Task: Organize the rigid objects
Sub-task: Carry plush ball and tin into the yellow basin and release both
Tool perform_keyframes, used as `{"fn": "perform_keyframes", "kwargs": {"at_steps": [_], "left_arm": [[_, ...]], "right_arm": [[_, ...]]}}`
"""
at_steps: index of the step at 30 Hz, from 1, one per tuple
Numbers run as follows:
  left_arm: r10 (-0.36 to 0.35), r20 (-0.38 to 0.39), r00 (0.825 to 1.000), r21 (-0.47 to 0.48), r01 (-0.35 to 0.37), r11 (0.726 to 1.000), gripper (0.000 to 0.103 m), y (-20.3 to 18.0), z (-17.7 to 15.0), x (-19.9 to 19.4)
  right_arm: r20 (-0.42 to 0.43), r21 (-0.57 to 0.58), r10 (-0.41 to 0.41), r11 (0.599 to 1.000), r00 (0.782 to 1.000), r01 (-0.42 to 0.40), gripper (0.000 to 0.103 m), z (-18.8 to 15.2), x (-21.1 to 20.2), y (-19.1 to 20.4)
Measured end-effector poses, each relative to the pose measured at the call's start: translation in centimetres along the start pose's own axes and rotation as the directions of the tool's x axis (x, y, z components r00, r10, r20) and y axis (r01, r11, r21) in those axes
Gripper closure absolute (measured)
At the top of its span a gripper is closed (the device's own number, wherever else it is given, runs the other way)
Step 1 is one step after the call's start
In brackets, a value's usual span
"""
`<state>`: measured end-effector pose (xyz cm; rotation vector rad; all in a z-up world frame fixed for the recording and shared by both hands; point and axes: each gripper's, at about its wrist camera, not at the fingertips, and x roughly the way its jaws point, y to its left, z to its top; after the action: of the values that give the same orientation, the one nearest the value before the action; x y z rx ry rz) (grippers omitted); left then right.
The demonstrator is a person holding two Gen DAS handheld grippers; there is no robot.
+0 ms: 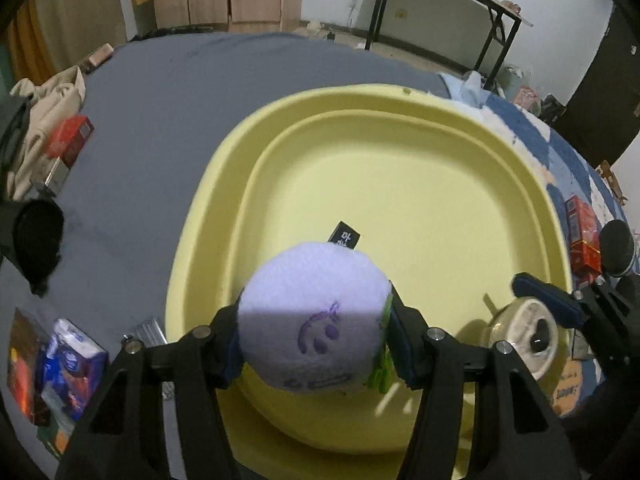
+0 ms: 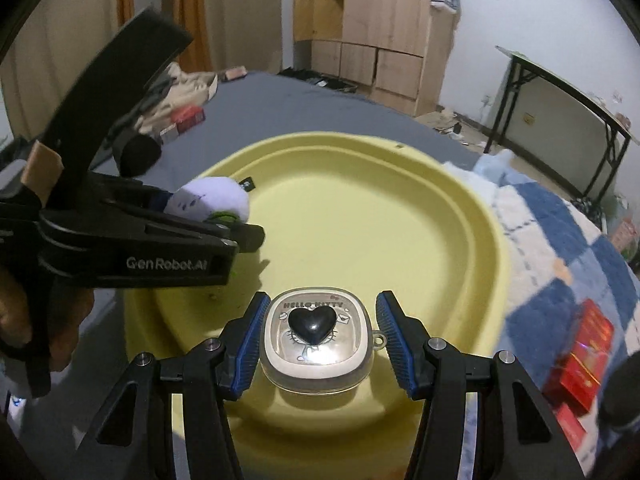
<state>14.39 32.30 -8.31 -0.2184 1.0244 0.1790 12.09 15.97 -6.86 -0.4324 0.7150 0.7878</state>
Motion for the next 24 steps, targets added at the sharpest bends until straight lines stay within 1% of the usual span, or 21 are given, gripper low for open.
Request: {"fn": "perform_keyframes", "kwargs": {"at_steps": [2,3,4,5,6,8,9,11,13,14,15,16,17,18,19,21,22,24], "left_arm": [[-0.007,0.001,1.0,0.03,0.007,1.0,0.041,-0.5,-0.1,0.2],[-0.019,-0.009,1.0,0.029,0.019,0.999,0.041,-0.5,-0.2,0.3],[-0.032,-0.019,0.999,0.022,0.032,0.999,0.041,-0.5,-0.3,0.7],[-0.028,-0.032,0.999,0.02,0.029,0.999,0.04,-0.6,-0.5,1.1],[-0.014,-0.028,1.0,0.034,0.014,0.999,0.04,-0.8,-0.6,1.2],[-0.003,-0.024,1.0,0.075,0.005,0.997,0.034,-1.3,-0.8,1.3],[-0.004,-0.023,1.0,0.077,0.006,0.997,0.033,-1.4,-0.8,1.3],[-0.012,-0.032,0.999,0.056,0.014,0.998,0.029,-1.3,-0.6,1.4],[-0.014,-0.046,0.999,0.012,0.014,1.0,0.026,-1.0,-0.3,1.2],[-0.016,-0.042,0.999,-0.031,0.015,0.999,0.026,-0.6,-0.1,0.6],[-0.013,-0.034,0.999,-0.057,0.012,0.998,0.025,-0.4,0.1,-0.1],[-0.008,-0.015,1.0,-0.074,0.006,0.997,0.021,-0.4,0.2,-1.1],[0.0,0.03,1.0,-0.076,0.003,0.997,0.015,-0.6,0.5,-2.8],[0.001,0.08,0.997,-0.074,0.004,0.997,0.011,-1.0,0.7,-4.4],[-0.005,0.131,0.991,-0.071,0.014,0.997,0.001,-1.6,0.9,-6.3],[-0.036,0.192,0.981,-0.063,0.049,0.997,0.0,-3.0,1.0,-9.2],[-0.056,0.21,0.976,-0.054,0.069,0.996,0.0,-3.8,1.1,-10.3],[-0.124,0.248,0.961,-0.01,0.13,0.991,0.0,-6.6,0.9,-13.0]], "right_arm": [[-0.031,-0.014,0.004,1.0,1.0,-0.004,0.049,-0.1,1.3,0.4],[-0.062,-0.018,-0.007,1.0,0.998,0.006,0.049,0.0,3.1,-0.2],[-0.087,-0.022,-0.012,1.0,0.996,0.011,0.049,0.0,4.0,-0.2],[-0.089,-0.036,-0.018,0.999,0.996,0.015,0.049,0.0,4.5,-0.1],[-0.088,-0.054,-0.025,0.998,0.996,0.02,0.049,0.1,4.9,0.3],[-0.079,-0.052,-0.023,0.998,0.997,0.019,0.048,0.4,5.4,0.5],[-0.077,-0.042,-0.019,0.999,0.997,0.015,0.048,0.5,5.1,0.5],[-0.073,-0.039,-0.019,0.999,0.997,0.016,0.048,0.7,5.3,0.6],[-0.08,-0.039,-0.008,0.999,0.997,0.005,0.045,0.8,5.2,1.0],[-0.072,-0.036,0.005,0.999,0.997,-0.008,0.036,1.0,4.8,1.2],[-0.054,-0.033,0.005,0.999,0.999,-0.006,0.017,1.1,3.9,1.2],[-0.032,-0.026,-0.002,1.0,0.999,0.002,0.007,1.0,2.8,1.1],[-0.01,-0.014,-0.004,1.0,1.0,0.004,0.001,0.9,1.7,1.0],[0.015,0.005,0.007,1.0,1.0,-0.007,0.001,1.1,0.5,0.8],[0.039,0.027,0.01,1.0,0.999,-0.011,0.001,1.2,-0.8,0.6],[0.079,0.083,-0.017,0.996,0.997,0.011,0.001,1.2,-3.6,-0.3],[0.096,0.115,-0.028,0.993,0.995,0.017,0.001,0.9,-5.2,-1.0],[0.13,0.176,-0.067,0.983,0.989,0.043,0.0,0.3,-8.7,-2.6]]}}
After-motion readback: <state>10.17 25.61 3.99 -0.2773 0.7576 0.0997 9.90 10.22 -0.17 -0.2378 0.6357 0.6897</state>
